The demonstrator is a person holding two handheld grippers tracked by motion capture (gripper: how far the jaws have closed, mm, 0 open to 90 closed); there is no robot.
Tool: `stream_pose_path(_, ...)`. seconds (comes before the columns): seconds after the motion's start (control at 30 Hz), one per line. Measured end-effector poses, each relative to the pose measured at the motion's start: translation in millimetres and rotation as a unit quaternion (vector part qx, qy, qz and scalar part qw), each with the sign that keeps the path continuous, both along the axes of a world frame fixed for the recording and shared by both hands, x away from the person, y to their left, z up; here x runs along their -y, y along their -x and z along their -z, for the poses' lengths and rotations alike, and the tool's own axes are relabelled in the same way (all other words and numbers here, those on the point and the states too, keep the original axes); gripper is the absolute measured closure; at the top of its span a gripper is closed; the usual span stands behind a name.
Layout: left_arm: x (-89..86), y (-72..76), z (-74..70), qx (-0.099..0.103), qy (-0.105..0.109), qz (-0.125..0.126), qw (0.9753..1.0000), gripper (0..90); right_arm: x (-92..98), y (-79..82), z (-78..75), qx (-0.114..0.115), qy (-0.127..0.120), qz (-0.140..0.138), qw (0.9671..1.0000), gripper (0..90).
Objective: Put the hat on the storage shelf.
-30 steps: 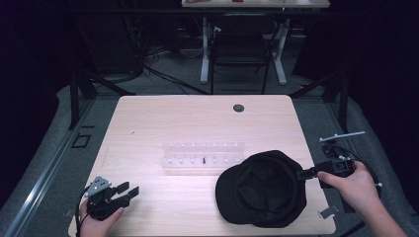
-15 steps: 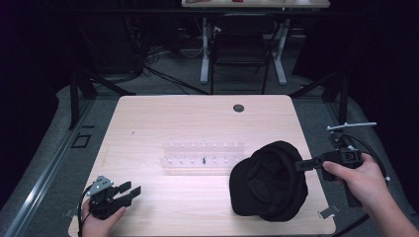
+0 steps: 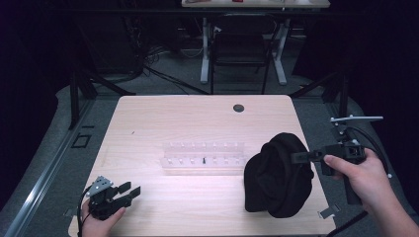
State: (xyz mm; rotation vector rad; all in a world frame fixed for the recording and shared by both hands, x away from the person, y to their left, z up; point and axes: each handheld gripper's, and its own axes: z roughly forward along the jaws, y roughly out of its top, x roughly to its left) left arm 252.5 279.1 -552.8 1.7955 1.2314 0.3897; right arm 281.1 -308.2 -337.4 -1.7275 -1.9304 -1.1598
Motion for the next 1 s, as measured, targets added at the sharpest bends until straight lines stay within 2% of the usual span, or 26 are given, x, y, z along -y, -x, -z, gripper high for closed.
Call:
stream_pose_path(0.17,0.0,0.2,-0.2,0.001,0.000,0.000,1.0000,51.1,-0.2,-1.2,-5.5,0.002,-0.022,0.004,0.9997,88.2)
stream_pose_path(0.23,0.1,0.1,-0.2,0.002,0.000,0.000,1.0000,51.1,-1.7,-2.7,-9.9,0.003,-0.039,0.003,0.9992,88.2)
stream_pose_path(0.4,0.0,-0.1,-0.5,0.003,0.001,0.001,1.0000,51.1,-7.8,-6.6,-17.6,0.000,-0.049,-0.004,0.9988,88.2)
stream_pose_path(0.47,-0.1,0.0,-0.6,0.004,0.001,0.000,1.0000,51.1,-13.1,-8.0,-21.4,0.001,-0.056,0.002,0.9984,88.2)
stream_pose_path(0.53,-0.1,0.0,-0.7,0.003,0.002,0.000,1.0000,51.1,-16.2,-9.7,-25.6,0.005,-0.054,-0.007,0.9985,88.2)
stream_pose_path(1.0,-1.5,0.1,-1.4,0.005,0.005,-0.002,1.0000,51.1,-33.1,-19.4,-45.6,0.026,-0.068,-0.007,0.9973,88.2)
